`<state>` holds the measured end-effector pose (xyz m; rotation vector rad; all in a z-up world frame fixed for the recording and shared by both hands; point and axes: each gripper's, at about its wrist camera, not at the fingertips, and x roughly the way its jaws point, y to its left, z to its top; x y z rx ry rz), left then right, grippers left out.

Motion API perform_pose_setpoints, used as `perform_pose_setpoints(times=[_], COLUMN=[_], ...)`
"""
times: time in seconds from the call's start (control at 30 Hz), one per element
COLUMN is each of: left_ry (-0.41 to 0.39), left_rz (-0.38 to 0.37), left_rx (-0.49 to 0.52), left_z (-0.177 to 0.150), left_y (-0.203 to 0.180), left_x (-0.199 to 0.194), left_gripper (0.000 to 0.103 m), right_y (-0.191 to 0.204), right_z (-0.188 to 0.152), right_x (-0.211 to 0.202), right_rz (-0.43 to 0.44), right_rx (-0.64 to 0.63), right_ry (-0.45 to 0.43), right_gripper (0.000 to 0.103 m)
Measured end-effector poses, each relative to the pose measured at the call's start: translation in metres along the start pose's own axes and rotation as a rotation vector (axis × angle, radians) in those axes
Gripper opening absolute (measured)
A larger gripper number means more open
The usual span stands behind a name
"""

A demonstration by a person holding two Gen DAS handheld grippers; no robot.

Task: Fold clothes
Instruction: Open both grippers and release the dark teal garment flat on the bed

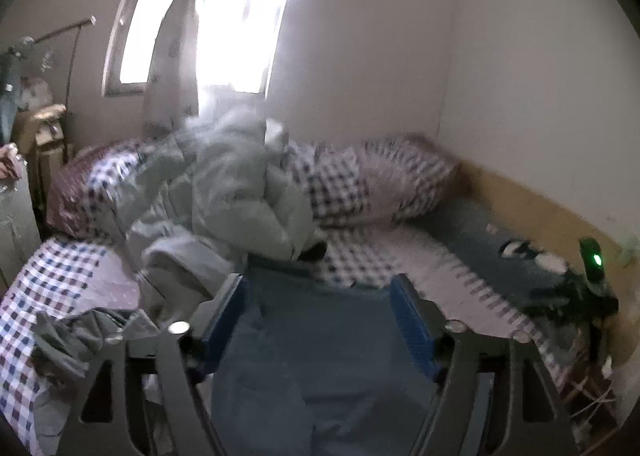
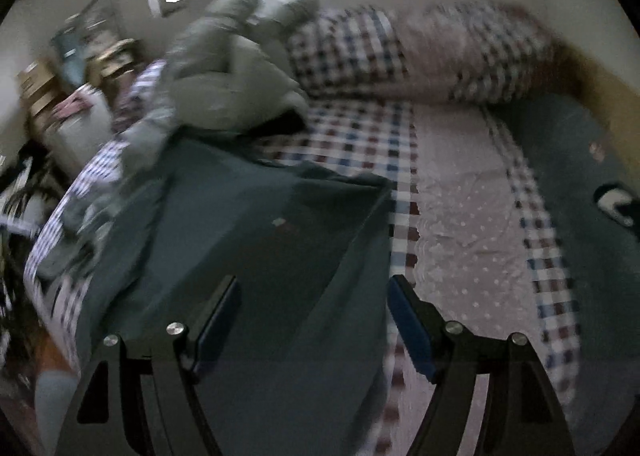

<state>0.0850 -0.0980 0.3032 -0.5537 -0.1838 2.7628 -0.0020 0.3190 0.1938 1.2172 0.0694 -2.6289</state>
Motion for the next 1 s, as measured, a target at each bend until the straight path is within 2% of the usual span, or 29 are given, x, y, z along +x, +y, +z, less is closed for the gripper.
perform_pose_setpoints(times=[0.07, 0.13, 0.37, 0.47, 0.57, 0.63, 0.7, 0.77, 0.87, 1.0], left_ry=[-0.056, -0.087, -0.196, -0.247, -0.316, -0.355, -0.367, -0.377, -0.328, -0.283], left_rz=[-0.015, -0.024, -0.114, -0.135, -0.146, -0.148, -0.146, -0.143, -0.142, -0.167], left_rx=[0.008, 0.031, 0.056, 0.081, 0.104, 0.108, 0.09, 0.071, 0.049, 0.008], left_z=[0.006, 0.008, 0.011, 0.02, 0.029, 0.029, 0.023, 0.016, 0.003, -0.012], left_y=[-0.012, -0.023, -0.066, -0.081, -0.092, -0.097, -0.097, -0.097, -0.099, -0.103], left_x=[-0.042, -0.07, -0.174, -0.215, -0.257, -0.276, -0.281, -0.286, -0.277, -0.26], left_gripper=[0.086, 0.086, 0.086, 0.088, 0.091, 0.098, 0.103, 0.103, 0.103, 0.103], right_y=[0.019, 0.032, 0.074, 0.092, 0.099, 0.104, 0.109, 0.114, 0.121, 0.118], right_z=[-0.02, -0.039, -0.09, -0.109, -0.123, -0.133, -0.143, -0.153, -0.168, -0.178], right_x=[-0.05, -0.103, -0.233, -0.278, -0.306, -0.324, -0.342, -0.361, -0.386, -0.385], right_rz=[-0.023, -0.048, 0.031, 0.087, 0.102, 0.111, 0.121, 0.131, 0.142, 0.106], right_rx=[-0.04, -0.022, 0.034, 0.029, 0.02, 0.014, 0.007, 0.001, -0.006, 0.017], right_ry=[-0.071, -0.176, -0.428, -0.51, -0.56, -0.594, -0.628, -0.661, -0.707, -0.691], right_gripper=[0.078, 0.078, 0.079, 0.079, 0.081, 0.084, 0.087, 0.088, 0.088, 0.088])
